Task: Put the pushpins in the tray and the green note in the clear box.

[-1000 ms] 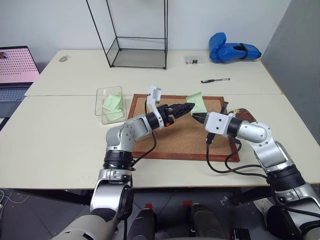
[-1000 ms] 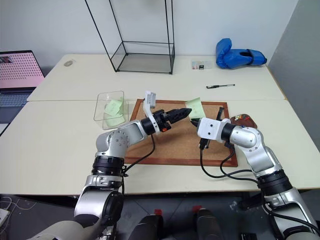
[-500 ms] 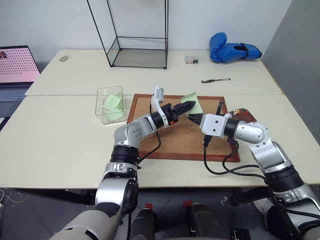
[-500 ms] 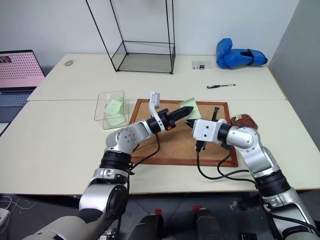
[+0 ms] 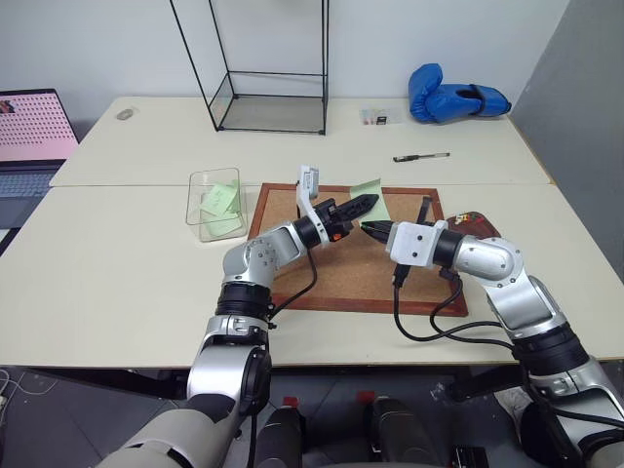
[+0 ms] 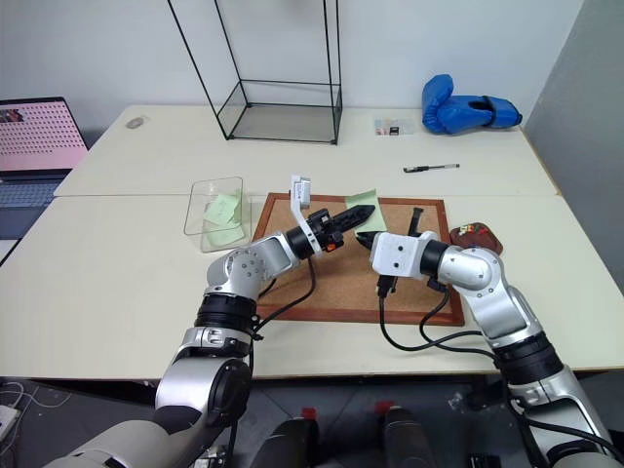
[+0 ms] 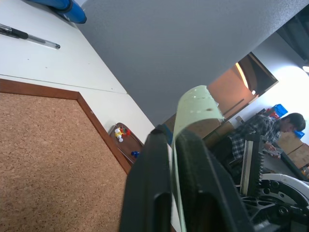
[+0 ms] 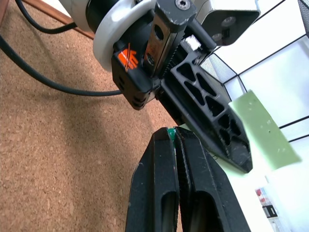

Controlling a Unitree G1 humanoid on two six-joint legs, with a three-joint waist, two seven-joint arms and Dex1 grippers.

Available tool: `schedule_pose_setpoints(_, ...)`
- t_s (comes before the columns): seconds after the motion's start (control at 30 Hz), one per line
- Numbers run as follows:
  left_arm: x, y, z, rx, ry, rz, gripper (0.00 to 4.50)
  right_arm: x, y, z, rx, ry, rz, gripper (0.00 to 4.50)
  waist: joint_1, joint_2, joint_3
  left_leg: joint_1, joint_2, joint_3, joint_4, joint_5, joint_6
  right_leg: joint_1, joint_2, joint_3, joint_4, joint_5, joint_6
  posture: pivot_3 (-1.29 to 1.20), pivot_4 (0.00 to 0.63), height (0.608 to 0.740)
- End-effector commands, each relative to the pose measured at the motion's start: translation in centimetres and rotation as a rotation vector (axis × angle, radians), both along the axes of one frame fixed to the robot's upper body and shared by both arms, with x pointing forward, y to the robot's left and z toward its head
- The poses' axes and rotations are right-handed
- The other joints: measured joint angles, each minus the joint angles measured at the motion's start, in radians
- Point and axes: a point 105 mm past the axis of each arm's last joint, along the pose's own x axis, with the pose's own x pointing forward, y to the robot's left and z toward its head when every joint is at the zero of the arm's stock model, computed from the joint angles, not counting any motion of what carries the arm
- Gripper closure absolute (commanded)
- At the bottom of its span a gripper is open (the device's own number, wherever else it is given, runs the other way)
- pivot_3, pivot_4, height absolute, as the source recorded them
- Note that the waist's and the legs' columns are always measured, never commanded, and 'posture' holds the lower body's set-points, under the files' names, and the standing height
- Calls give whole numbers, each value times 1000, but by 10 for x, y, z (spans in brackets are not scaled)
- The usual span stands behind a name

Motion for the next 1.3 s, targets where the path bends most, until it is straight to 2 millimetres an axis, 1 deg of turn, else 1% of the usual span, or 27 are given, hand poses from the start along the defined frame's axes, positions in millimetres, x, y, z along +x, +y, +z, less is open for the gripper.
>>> schedule_pose_setpoints(0.03, -1, 2, 7, -8, -49, 2, 4457, -5, 1, 20, 60, -62, 16, 4500, 0, 0, 0, 0, 0, 0, 0, 0, 0, 0, 0, 0, 0, 0, 0, 0, 150, 740)
schedule_pose_setpoints(0.17, 2, 7, 5, -6, -56, 37, 4457, -5, -1, 24, 97, -61, 3, 4500, 0, 0, 0, 0, 0, 0, 0, 0, 0, 0, 0, 0, 0, 0, 0, 0, 150, 740)
schedule_pose_setpoints(0.37, 5, 12, 3, -6, -72, 87, 4457, -2, -10, 34, 222, -28, -47, 4500, 2, 0, 0, 0, 0, 0, 0, 0, 0, 0, 0, 0, 0, 0, 0, 0, 150, 740)
schedule_pose_setpoints(0.5, 10, 18, -4, 30, -74, 143, 4457, -6, -11, 39, 316, 22, -67, 4500, 2, 0, 0, 0, 0, 0, 0, 0, 0, 0, 0, 0, 0, 0, 0, 0, 150, 740)
schedule_pose_setpoints(0.7, 11, 16, -4, 41, -97, 156, 4457, -8, -9, 40, 448, 106, -100, 4500, 3, 0, 0, 0, 0, 0, 0, 0, 0, 0, 0, 0, 0, 0, 0, 0, 150, 740)
schedule_pose_setpoints(0.8, 10, 16, -4, 44, -101, 157, 4457, -6, -11, 43, 502, 129, -126, 4500, 3, 0, 0, 0, 0, 0, 0, 0, 0, 0, 0, 0, 0, 0, 0, 0, 150, 740)
schedule_pose_setpoints(0.9, 8, 18, -4, 51, -113, 158, 4457, 2, -33, 46, 548, 130, -230, 4500, 3, 0, 0, 0, 0, 0, 0, 0, 0, 0, 0, 0, 0, 0, 0, 0, 150, 740)
schedule_pose_setpoints(0.97, 7, 20, -2, 61, -128, 161, 4457, 6, -47, 43, 543, 135, -291, 4500, 4, 0, 0, 0, 0, 0, 0, 0, 0, 0, 0, 0, 0, 0, 0, 0, 150, 740)
schedule_pose_setpoints(1.03, 5, 23, 1, 81, -157, 174, 4457, 9, -63, 34, 513, 142, -357, 4500, 4, 0, 0, 0, 0, 0, 0, 0, 0, 0, 0, 0, 0, 0, 0, 0, 150, 740)
schedule_pose_setpoints(1.17, -5, 33, 12, 148, -273, 223, 4457, 24, -116, 2, 365, 154, -605, 4500, 3, 0, 0, 0, 0, 0, 0, 0, 0, 0, 0, 0, 0, 0, 0, 0, 150, 740)
schedule_pose_setpoints(1.23, -9, 35, 15, 186, -319, 234, 4457, 29, -133, -9, 287, 138, -684, 4500, 4, 0, 0, 0, 0, 1, 0, 0, 0, 0, 0, 1, 0, 0, 0, 0, 150, 740)
schedule_pose_setpoints(1.3, -13, 35, 15, 218, -349, 228, 4457, 34, -144, -20, 231, 149, -724, 4500, 3, 0, 0, 0, 0, 1, 0, 0, 0, 0, 0, 1, 0, 0, 0, 0, 150, 740)
